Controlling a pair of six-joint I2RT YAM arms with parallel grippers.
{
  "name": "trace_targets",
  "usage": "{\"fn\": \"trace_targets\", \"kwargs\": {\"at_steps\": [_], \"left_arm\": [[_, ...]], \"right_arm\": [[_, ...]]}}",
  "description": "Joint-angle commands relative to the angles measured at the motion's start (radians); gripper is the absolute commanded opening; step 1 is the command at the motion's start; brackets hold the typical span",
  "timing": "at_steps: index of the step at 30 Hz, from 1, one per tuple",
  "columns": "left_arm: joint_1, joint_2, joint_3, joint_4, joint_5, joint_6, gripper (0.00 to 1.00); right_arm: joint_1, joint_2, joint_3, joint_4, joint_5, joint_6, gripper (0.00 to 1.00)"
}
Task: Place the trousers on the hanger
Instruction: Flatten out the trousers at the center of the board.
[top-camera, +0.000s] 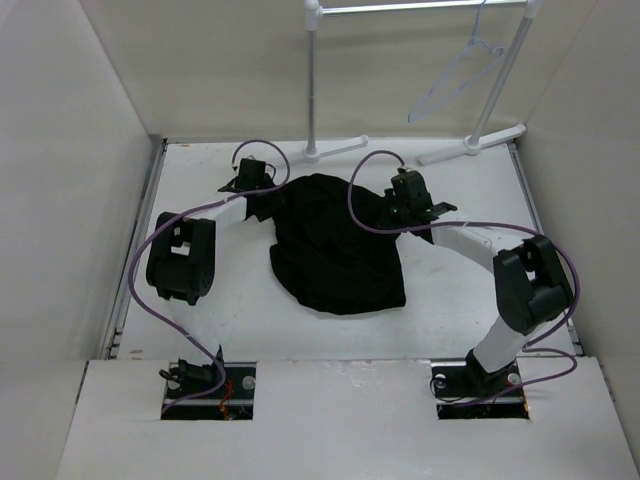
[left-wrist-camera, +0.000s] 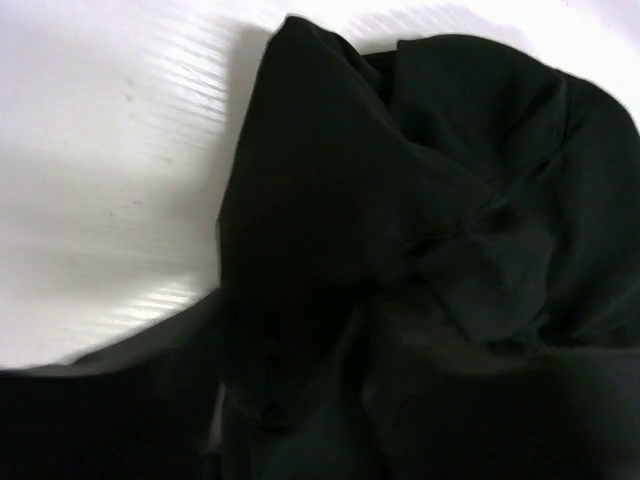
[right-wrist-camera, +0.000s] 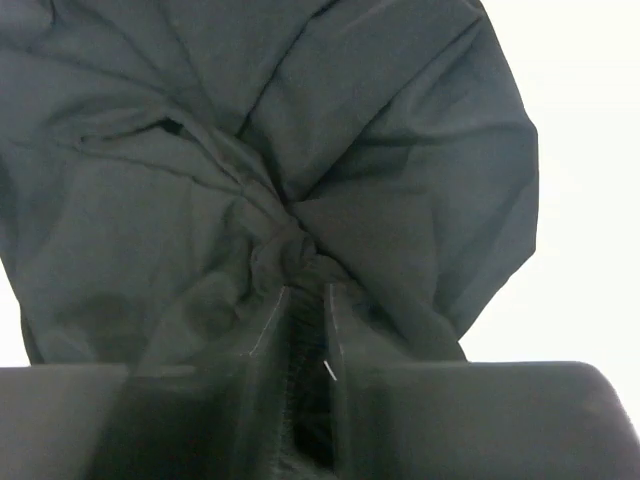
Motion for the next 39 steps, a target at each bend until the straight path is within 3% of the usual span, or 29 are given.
{"fn": "trace_targets", "kwargs": {"at_steps": [1,3,6,9,12,18,21,25,27,31,39], "left_arm": [[-0.006,-0.043,0.040,0.044,-0.002,-0.024,0.35],[0.000,-0.113,0.009,0.039,-0.045,-0.038,0.22],[0.023,-0.295,-0.054,0.015,-0.120,-0.056,0.17],[0.046,-0.509,-0.057,-0.044,-0.186,-0.058,0.16],[0.028,-0.678,0.033,-0.108,-0.257,-0.032,0.16],[-0.160,-0.697,0.286,-0.212,-0.352,0.097,0.21],[-0.202,-0.666,0.266,-0.252,-0.421,0.122,0.27],[-0.149,-0.680,0.117,-0.246,-0.446,0.070,0.48],[-0.104,-0.678,0.071,-0.258,-0.402,0.056,0.58],[-0.052,-0.703,-0.041,-0.249,-0.320,0.025,0.67],[-0.023,-0.729,-0.247,-0.210,-0.286,-0.026,0.73]], "right_arm": [[0.014,-0.043,-0.009,0.022,-0.006,0.018,0.13],[0.022,-0.080,-0.004,0.009,0.008,0.021,0.07],[0.056,-0.193,0.014,-0.006,0.043,0.015,0.06],[0.093,-0.329,0.066,-0.060,0.065,0.010,0.06],[0.123,-0.474,0.121,-0.121,0.097,0.007,0.05],[0.143,-0.695,0.131,-0.222,0.174,-0.025,0.10],[0.146,-0.620,0.063,-0.215,0.122,-0.027,0.18],[0.113,-0.401,0.036,-0.141,0.091,-0.041,0.49],[0.094,-0.313,0.028,-0.094,0.067,-0.038,0.56],[0.074,-0.183,0.006,-0.045,0.051,-0.033,0.59],[0.079,-0.060,-0.053,0.072,-0.050,0.030,0.54]]}}
